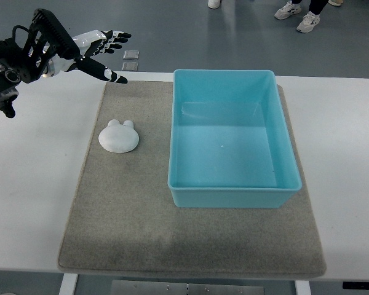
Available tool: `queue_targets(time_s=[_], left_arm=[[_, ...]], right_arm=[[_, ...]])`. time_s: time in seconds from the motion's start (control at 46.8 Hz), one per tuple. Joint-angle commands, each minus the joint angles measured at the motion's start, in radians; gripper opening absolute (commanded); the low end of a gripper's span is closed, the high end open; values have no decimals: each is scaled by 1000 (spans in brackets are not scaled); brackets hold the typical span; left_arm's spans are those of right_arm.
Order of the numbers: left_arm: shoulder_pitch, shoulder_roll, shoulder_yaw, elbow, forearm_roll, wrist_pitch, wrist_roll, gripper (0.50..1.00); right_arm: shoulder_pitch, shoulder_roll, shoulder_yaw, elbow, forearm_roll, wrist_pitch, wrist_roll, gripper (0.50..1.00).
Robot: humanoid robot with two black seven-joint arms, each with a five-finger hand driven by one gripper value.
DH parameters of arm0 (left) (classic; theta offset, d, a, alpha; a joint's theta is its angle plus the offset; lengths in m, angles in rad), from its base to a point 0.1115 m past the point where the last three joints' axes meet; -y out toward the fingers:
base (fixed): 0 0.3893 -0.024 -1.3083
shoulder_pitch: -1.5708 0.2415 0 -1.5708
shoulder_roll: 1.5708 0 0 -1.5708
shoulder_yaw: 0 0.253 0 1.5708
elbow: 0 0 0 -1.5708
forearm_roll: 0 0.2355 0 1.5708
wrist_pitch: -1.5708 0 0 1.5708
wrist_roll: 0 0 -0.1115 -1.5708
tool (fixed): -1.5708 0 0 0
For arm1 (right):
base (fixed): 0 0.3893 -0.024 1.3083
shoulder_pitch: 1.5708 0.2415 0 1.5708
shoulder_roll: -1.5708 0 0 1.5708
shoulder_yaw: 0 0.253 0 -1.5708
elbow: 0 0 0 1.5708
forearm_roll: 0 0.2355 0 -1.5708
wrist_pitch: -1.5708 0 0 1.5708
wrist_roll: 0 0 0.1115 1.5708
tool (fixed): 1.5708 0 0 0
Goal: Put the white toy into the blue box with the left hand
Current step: 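Lower the left hand onto the white rabbit toy, fingers around it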
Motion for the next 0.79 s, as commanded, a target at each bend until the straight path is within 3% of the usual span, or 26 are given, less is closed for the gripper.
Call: queue_targets(time_s=[0.0, 0.235, 0.449, 0.769], left_arm=[[-9, 36, -1, -45, 46, -76, 0, 984], [-18, 107, 25, -135, 133, -207, 0, 984], [-18, 122, 28, -149, 210, -271, -3, 984], [-23, 110, 25, -183, 414, -275, -3, 981]], right_arm=[[0, 0, 0, 0, 0, 0, 0, 936], [0, 0, 0, 0, 0, 0, 0, 936], [0, 0, 0, 0, 0, 0, 0, 936], [0, 0, 0, 0, 0, 0, 0, 936]])
